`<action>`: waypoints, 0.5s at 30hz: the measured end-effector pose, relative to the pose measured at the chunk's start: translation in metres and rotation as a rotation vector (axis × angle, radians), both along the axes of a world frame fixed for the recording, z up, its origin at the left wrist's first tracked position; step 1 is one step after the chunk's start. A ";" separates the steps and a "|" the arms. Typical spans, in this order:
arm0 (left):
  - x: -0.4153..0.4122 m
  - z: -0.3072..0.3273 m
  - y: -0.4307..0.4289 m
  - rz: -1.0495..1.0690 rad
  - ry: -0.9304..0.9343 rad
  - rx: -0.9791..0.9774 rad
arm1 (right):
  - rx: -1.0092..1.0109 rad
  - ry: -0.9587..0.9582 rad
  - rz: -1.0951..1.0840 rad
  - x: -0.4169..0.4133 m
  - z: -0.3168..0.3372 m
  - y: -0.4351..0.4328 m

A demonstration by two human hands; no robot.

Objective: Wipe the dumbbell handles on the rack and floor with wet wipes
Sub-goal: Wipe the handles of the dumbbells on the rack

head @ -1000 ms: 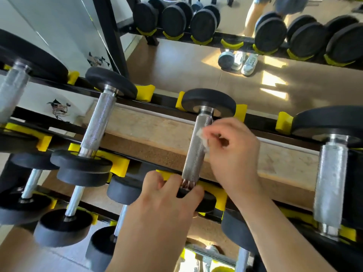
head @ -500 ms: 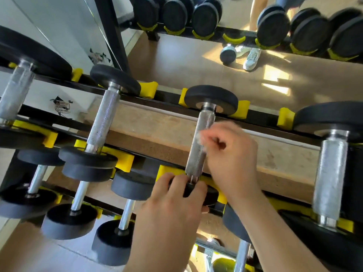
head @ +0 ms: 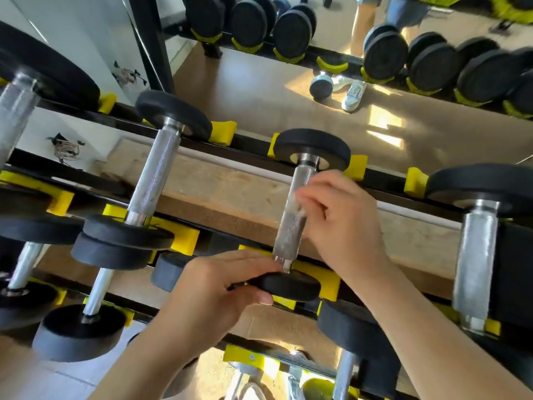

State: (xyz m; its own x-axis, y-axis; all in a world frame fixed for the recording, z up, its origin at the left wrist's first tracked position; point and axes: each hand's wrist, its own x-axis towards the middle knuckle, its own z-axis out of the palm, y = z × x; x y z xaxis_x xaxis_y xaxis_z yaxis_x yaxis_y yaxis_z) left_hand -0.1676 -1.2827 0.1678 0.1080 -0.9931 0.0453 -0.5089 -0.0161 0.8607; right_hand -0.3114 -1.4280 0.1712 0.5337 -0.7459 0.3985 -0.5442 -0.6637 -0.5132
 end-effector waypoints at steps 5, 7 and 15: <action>0.010 0.002 -0.002 -0.020 0.105 0.050 | 0.058 -0.003 0.000 -0.001 -0.004 0.024; 0.013 0.002 -0.003 -0.005 0.170 0.099 | 0.040 -0.018 0.062 -0.008 -0.007 0.027; 0.010 0.002 -0.001 -0.031 0.206 0.129 | 0.070 0.005 -0.052 0.000 -0.002 0.023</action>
State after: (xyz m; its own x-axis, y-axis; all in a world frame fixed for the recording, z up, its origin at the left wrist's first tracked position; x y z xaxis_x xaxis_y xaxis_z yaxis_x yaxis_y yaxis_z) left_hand -0.1574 -1.2833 0.1694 0.0710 -0.9923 -0.1017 -0.3252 -0.1194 0.9381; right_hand -0.3109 -1.4048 0.1691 0.4950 -0.7987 0.3421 -0.5797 -0.5968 -0.5547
